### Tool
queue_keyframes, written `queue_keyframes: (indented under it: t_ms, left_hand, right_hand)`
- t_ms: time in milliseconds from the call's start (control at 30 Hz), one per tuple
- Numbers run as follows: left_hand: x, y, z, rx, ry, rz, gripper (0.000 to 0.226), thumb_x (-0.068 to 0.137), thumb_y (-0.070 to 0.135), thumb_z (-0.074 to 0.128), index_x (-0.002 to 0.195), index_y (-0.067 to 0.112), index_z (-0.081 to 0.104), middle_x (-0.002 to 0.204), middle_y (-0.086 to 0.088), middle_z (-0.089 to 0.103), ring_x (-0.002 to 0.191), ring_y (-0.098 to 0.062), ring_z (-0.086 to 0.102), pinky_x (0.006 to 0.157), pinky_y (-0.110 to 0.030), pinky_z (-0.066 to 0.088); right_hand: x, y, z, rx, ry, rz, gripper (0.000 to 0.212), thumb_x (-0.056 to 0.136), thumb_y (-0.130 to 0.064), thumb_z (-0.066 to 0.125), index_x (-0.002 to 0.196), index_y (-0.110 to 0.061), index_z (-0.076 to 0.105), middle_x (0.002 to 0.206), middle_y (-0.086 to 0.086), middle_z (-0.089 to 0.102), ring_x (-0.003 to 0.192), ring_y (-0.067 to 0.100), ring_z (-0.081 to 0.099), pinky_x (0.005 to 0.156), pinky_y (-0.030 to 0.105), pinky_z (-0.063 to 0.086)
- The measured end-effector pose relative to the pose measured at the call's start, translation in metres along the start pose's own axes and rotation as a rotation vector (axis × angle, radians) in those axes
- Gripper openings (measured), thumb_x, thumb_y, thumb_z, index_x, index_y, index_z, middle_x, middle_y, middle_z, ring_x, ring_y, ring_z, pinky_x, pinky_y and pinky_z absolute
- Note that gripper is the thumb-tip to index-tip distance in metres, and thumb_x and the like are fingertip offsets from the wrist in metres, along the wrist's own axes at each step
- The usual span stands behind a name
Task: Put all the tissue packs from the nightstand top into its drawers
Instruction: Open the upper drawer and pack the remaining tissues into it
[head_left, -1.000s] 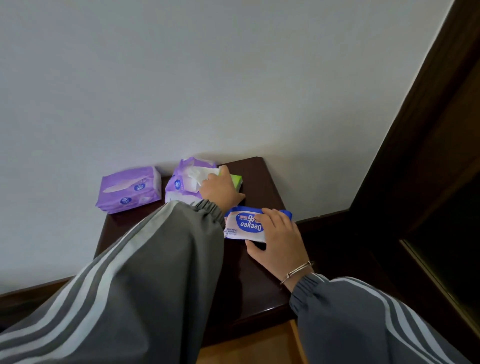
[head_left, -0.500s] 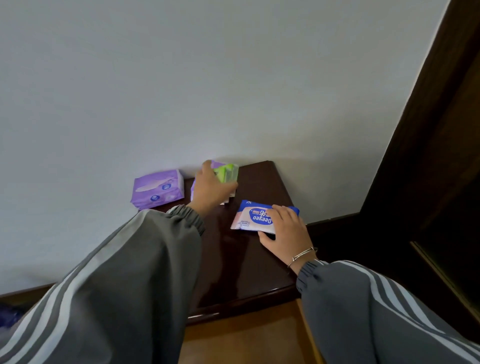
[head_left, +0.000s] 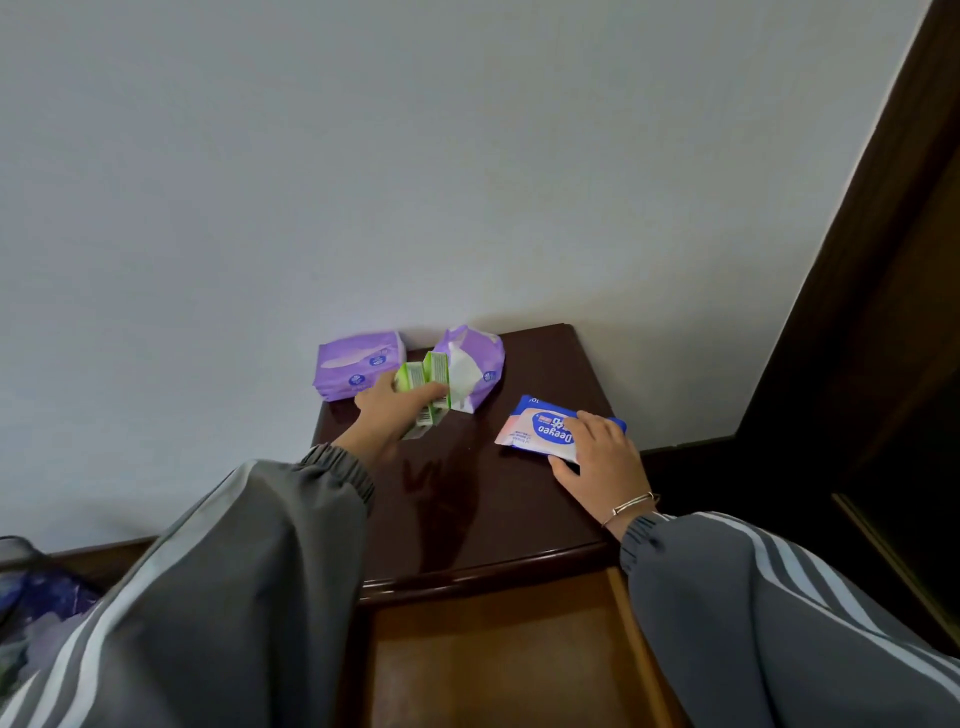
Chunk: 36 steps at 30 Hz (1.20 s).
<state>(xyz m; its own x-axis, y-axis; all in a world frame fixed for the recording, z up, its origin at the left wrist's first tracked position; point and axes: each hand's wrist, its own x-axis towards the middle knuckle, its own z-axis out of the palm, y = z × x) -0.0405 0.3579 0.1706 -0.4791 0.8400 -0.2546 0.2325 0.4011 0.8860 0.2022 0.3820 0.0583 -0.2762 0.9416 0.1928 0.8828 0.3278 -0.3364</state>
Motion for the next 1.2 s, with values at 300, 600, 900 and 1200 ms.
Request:
queue_keyframes:
  t_ms: [300, 600, 900, 1200]
  left_hand:
    - [0.001, -0.031, 0.01, 0.15, 0.151, 0.163, 0.05, 0.072, 0.027, 0.076, 0.113, 0.021, 0.048, 0.103, -0.002, 0.062, 0.087, -0.016, 0.06, 0.07, -0.026, 0.048]
    - [0.01, -0.051, 0.041, 0.384, 0.109, 0.315, 0.069, 0.089, 0.013, 0.061, 0.145, 0.001, 0.023, 0.147, -0.018, 0.027, 0.138, -0.031, 0.027, 0.111, -0.036, 0.024]
    - [0.011, -0.062, 0.055, 0.621, 0.187, 0.326, 0.082, 0.074, 0.035, 0.077, 0.138, 0.011, 0.032, 0.124, -0.017, 0.047, 0.115, -0.037, 0.049, 0.092, -0.046, 0.043]
    - [-0.025, -0.059, 0.014, 0.257, 0.294, 0.26, 0.076, 0.073, 0.03, 0.078, 0.137, 0.015, 0.04, 0.123, -0.014, 0.049, 0.104, -0.024, 0.051, 0.096, -0.035, 0.043]
  right_hand:
    - [0.002, 0.003, 0.006, 0.023, 0.043, 0.006, 0.059, 0.083, -0.05, 0.058, 0.132, -0.018, 0.045, 0.139, 0.003, 0.047, 0.124, 0.019, 0.044, 0.097, 0.037, 0.045]
    - [0.004, 0.005, 0.011, 0.025, 0.081, 0.007, 0.061, 0.081, -0.051, 0.059, 0.131, -0.018, 0.046, 0.137, 0.001, 0.049, 0.123, 0.018, 0.045, 0.096, 0.036, 0.046]
    - [0.005, 0.007, 0.014, 0.032, 0.104, 0.0, 0.061, 0.081, -0.05, 0.061, 0.13, -0.017, 0.046, 0.135, 0.002, 0.05, 0.122, 0.019, 0.045, 0.095, 0.038, 0.047]
    - [0.001, 0.001, 0.007, 0.007, 0.182, 0.049, 0.048, 0.082, -0.049, 0.053, 0.119, -0.019, 0.052, 0.125, 0.002, 0.057, 0.113, 0.022, 0.05, 0.093, 0.044, 0.034]
